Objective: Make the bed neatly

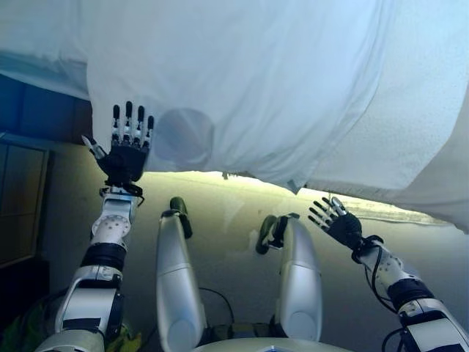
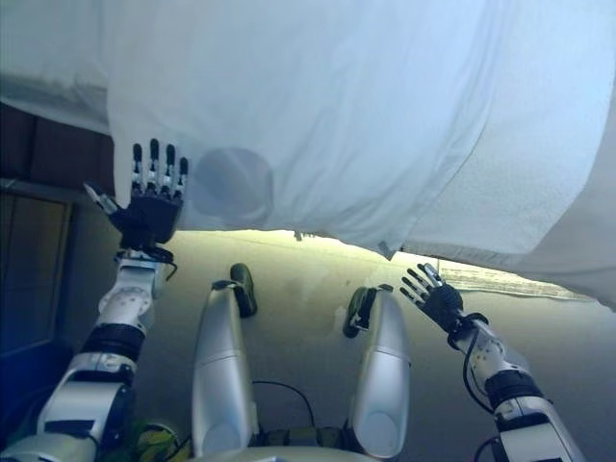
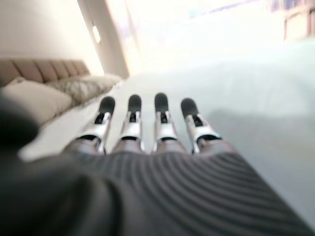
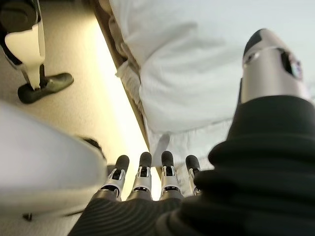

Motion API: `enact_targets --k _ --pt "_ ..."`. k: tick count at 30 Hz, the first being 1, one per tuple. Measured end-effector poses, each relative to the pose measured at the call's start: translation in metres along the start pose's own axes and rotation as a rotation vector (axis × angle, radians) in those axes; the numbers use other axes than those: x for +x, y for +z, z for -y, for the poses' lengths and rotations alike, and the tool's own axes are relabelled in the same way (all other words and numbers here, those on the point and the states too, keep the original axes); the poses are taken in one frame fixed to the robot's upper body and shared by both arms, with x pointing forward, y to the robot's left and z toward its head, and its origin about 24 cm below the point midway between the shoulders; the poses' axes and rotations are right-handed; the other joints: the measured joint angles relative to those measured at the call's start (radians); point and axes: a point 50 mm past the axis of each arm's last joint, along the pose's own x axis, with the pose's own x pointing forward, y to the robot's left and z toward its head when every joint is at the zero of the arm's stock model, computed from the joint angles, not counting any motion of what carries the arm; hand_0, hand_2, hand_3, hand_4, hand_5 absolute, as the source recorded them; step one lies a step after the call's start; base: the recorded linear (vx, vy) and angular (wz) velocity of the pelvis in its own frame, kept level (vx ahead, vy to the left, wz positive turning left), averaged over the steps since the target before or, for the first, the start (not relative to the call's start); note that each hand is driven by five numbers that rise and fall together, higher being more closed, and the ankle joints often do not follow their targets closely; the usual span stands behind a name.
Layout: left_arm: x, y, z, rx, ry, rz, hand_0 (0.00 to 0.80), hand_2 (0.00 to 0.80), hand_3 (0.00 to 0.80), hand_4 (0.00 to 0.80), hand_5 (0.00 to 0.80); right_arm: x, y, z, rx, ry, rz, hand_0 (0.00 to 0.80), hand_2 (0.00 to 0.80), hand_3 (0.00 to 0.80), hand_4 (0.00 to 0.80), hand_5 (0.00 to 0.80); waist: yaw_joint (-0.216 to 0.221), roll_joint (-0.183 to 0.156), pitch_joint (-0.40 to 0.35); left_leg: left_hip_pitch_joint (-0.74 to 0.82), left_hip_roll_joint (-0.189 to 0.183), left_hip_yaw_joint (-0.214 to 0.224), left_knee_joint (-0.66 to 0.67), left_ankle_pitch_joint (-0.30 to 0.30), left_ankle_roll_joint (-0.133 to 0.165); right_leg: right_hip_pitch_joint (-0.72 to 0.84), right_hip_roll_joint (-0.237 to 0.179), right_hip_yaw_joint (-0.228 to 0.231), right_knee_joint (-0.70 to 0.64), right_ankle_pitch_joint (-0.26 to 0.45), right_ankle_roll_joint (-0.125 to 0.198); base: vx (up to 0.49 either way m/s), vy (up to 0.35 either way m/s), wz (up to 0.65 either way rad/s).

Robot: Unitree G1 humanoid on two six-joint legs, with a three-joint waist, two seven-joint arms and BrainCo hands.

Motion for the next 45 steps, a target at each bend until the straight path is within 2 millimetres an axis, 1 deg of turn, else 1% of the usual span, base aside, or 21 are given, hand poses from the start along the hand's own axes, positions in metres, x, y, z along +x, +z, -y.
enact_targets --k 2,5,9,11,14,17,19,23,27,31,37,41,44,45 --pt "0.003 0.010 -0.004 0.024 0.050 0.010 0.000 0.000 0.000 0.000 0.000 0.000 0.003 -0.001 0.006 0.006 0.010 0.000 0.000 0.000 0.000 0.000 -0.005 -0.013 0.001 -0.024 0.004 0.001 0.015 -0.002 0.002 -0.029 0.002 0.009 0.012 0.001 -0.002 -0.036 0.051 -0.07" --pt "0.010 0.022 -0.005 0.059 0.098 0.015 0.000 0.000 0.000 0.000 0.000 -0.002 0.009 0.001 0.013 0.005 0.025 0.000 0.000 0.000 0.000 0.000 -0.010 -0.018 0.003 -0.067 0.011 0.002 0.040 -0.005 0.005 -0.073 0.006 0.017 0.032 0.004 -0.003 -0.041 0.074 -0.07" --pt "0.011 0.039 -0.008 0.099 0.174 0.038 0.000 0.000 0.000 0.000 0.000 -0.004 0.012 0.005 0.021 0.001 0.034 0.000 0.000 0.000 0.000 0.000 -0.027 -0.022 0.005 -0.105 0.015 0.003 0.071 -0.015 0.012 -0.112 0.006 0.028 0.050 0.005 -0.002 -0.012 0.064 -0.06" --pt "0.012 0.040 -0.011 0.098 0.220 0.043 0.000 0.000 0.000 0.000 0.000 -0.007 0.011 0.010 0.027 -0.011 0.030 0.000 0.000 0.000 0.000 0.000 -0.028 -0.023 0.005 -0.107 0.017 0.005 0.080 -0.020 0.013 -0.119 0.006 0.034 0.054 0.005 -0.001 0.016 0.065 -0.09" --pt "0.013 0.045 -0.019 0.088 0.346 0.041 0.000 0.000 0.000 0.000 0.000 -0.009 0.014 0.015 0.028 -0.019 0.030 0.000 0.000 0.000 0.000 0.000 -0.029 -0.023 0.006 -0.108 0.020 0.012 0.087 -0.028 0.011 -0.126 0.006 0.042 0.057 0.007 0.001 0.026 0.062 -0.07" --pt "0.008 0.053 -0.028 0.085 0.488 0.021 0.000 0.000 0.000 0.000 0.000 -0.011 0.025 0.018 0.012 -0.013 0.039 0.000 0.000 0.000 0.000 0.000 -0.032 -0.022 0.006 -0.116 0.022 0.017 0.092 -0.030 0.012 -0.138 0.006 0.048 0.063 0.007 0.003 0.017 0.035 -0.04" --pt "0.005 0.056 -0.032 0.075 0.557 0.012 0.000 0.000 0.000 0.000 0.000 -0.010 0.032 0.016 -0.001 -0.002 0.052 0.000 0.000 0.000 0.000 0.000 -0.030 -0.022 0.006 -0.125 0.025 0.017 0.100 -0.032 0.014 -0.147 0.006 0.048 0.068 0.007 0.002 0.021 0.028 -0.03" --pt "-0.004 0.057 -0.041 0.040 0.694 -0.005 0.000 0.000 0.000 0.000 0.000 -0.007 0.043 0.012 -0.010 0.012 0.072 0.000 0.000 0.000 0.000 0.000 -0.030 -0.021 0.007 -0.129 0.030 0.021 0.111 -0.038 0.018 -0.154 -0.001 0.049 0.076 0.006 0.002 0.006 0.007 -0.01" --pt "-0.008 0.060 -0.045 0.017 0.768 -0.007 0.000 0.000 0.000 0.000 0.000 -0.007 0.051 0.012 -0.016 0.011 0.087 0.000 0.000 0.000 0.000 0.000 -0.027 -0.019 0.007 -0.153 0.032 0.017 0.128 -0.040 0.021 -0.173 -0.003 0.049 0.090 0.006 0.001 0.000 0.000 0.00" --pt "-0.016 0.059 -0.051 -0.002 0.840 -0.020 0.000 0.000 0.000 0.000 0.000 -0.007 0.050 0.014 -0.013 0.017 0.086 0.000 0.000 0.000 0.000 0.000 -0.026 -0.019 0.007 -0.164 0.032 0.015 0.135 -0.042 0.021 -0.183 -0.005 0.050 0.099 0.006 0.001 -0.003 -0.018 0.01" --pt "-0.028 0.058 -0.057 -0.011 0.903 -0.027 0.000 0.000 0.000 0.000 0.000 -0.007 0.050 0.013 -0.013 0.025 0.086 0.000 0.000 0.000 0.000 0.000 -0.025 -0.019 0.008 -0.177 0.031 0.012 0.141 -0.040 0.023 -0.195 -0.007 0.050 0.108 0.004 -0.002 -0.015 -0.052 0.01" --pt "-0.045 0.052 -0.065 -0.015 0.940 -0.043 0.000 0.000 0.000 0.000 0.000 -0.007 0.050 0.012 -0.015 0.029 0.092 0.000 0.000 0.000 0.000 0.000 -0.025 -0.017 0.009 -0.160 0.031 0.015 0.131 -0.038 0.025 -0.182 -0.006 0.050 0.103 0.003 -0.003 0.001 -0.047 0.00" --pt "-0.067 0.034 -0.076 -0.057 0.963 -0.068 0.000 0.000 0.000 0.000 0.000 -0.003 0.042 0.010 -0.001 0.037 0.084 0.000 0.000 0.000 0.000 0.000 -0.026 -0.013 0.010 -0.093 0.030 0.027 0.087 -0.033 0.024 -0.123 -0.004 0.047 0.062 0.007 0.001 0.010 -0.052 -0.02" --pt "-0.076 0.028 -0.080 -0.066 0.978 -0.082 0.000 0.000 0.000 0.000 0.000 -0.002 0.038 0.009 0.006 0.043 0.081 0.000 0.000 0.000 0.000 0.000 -0.026 -0.012 0.010 -0.065 0.029 0.033 0.064 -0.027 0.023 -0.097 -0.002 0.043 0.040 0.011 0.003 0.024 -0.067 -0.01"
